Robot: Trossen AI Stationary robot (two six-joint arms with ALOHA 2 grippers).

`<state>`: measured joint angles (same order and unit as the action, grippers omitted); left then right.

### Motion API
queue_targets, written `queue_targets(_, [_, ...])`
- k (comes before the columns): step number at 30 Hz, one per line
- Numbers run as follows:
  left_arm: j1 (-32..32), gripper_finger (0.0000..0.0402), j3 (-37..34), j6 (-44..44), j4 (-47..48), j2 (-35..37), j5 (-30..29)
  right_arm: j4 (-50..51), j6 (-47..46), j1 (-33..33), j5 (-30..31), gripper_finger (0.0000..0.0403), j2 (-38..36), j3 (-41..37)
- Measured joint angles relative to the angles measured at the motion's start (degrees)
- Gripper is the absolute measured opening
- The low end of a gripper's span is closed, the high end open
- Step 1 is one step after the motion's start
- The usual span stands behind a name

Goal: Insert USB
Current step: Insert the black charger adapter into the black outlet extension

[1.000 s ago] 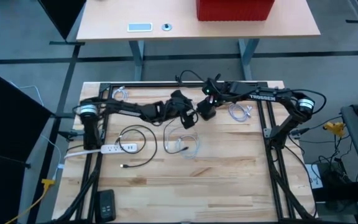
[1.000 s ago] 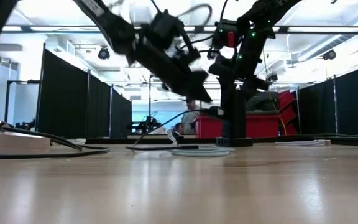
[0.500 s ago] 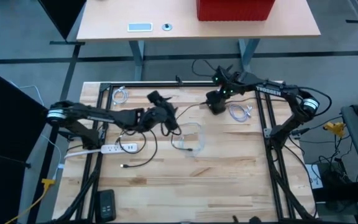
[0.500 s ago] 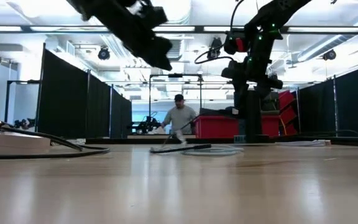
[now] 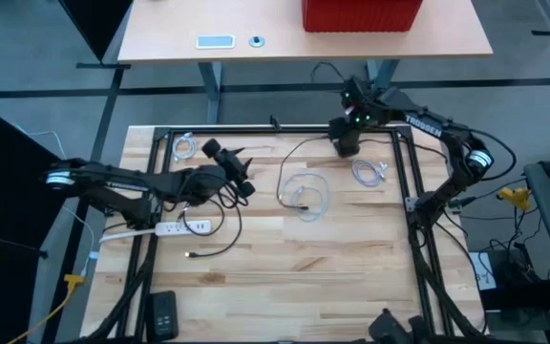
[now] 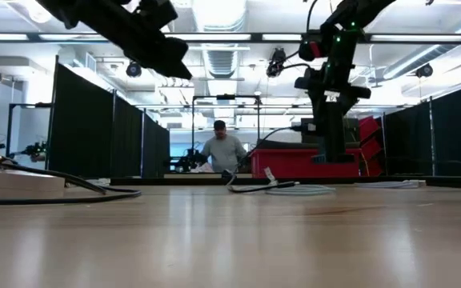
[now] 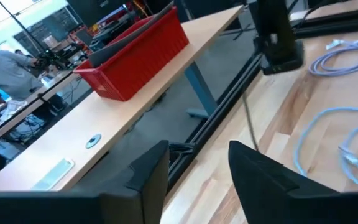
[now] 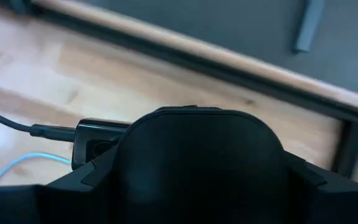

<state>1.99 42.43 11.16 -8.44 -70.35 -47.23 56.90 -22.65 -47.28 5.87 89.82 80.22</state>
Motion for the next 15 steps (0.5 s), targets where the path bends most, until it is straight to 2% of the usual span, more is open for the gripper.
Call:
queue_targets(8, [-0.01, 0.0119, -0.21, 0.64, 0.02, 0.16, 2.15, 2.18, 1.05, -7.18, 0.15, 0.0261, 0.09, -1.99])
queue_targets(15, [-0.08, 0.0105, -0.21, 1.36, 0.05, 0.16, 2.87, -3.47, 1.67, -10.36, 0.04, 0.0261, 0.09, -7.26])
